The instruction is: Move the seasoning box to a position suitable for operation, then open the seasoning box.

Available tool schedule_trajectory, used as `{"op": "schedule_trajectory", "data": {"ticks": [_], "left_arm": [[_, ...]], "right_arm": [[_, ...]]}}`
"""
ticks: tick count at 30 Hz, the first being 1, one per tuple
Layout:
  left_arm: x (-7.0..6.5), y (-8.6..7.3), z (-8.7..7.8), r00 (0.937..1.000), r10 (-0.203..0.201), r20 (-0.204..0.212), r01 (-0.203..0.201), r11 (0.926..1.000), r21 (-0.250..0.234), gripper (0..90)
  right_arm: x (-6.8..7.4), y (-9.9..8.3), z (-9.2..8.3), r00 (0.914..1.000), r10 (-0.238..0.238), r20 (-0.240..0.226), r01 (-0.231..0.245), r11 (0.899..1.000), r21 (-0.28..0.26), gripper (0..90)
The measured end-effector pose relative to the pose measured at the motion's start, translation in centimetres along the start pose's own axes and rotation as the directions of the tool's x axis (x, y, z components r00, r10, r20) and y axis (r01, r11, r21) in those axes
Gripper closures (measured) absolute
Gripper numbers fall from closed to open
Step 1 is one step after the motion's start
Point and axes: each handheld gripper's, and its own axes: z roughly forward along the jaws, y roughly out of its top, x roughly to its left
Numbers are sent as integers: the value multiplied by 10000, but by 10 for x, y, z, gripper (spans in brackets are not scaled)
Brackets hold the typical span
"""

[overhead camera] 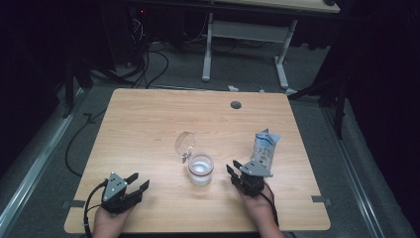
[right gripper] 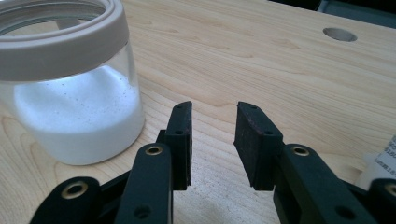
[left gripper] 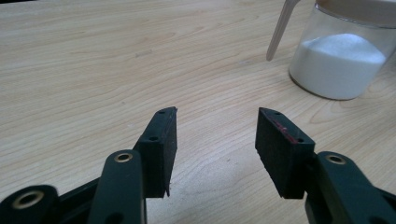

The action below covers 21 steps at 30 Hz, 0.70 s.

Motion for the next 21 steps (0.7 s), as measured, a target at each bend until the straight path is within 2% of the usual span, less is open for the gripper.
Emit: {"op": "schedule_trajectory", "data": {"ticks": [2,6,12,18,21], "left_arm": [[-2,0,2,10000,59,48,-59,10000,81,486],[-5,-2,8,9997,-193,143,192,9998,78,484],[-13,-4,16,9995,105,305,-114,9995,296,482],[-19,3,25,9987,-316,393,305,9991,280,485],[-22,3,29,9984,-350,451,336,9989,317,488]], "right_arm": [[0,0,-1,10000,-85,29,85,10000,2,657],[-1,-3,-4,10000,-73,60,73,10000,36,656],[1,-6,-8,9999,-168,-30,168,9997,155,649],[1,-9,-9,9998,-103,-182,109,9993,346,644],[1,-10,-8,9997,-97,-226,105,9992,385,639]]}}
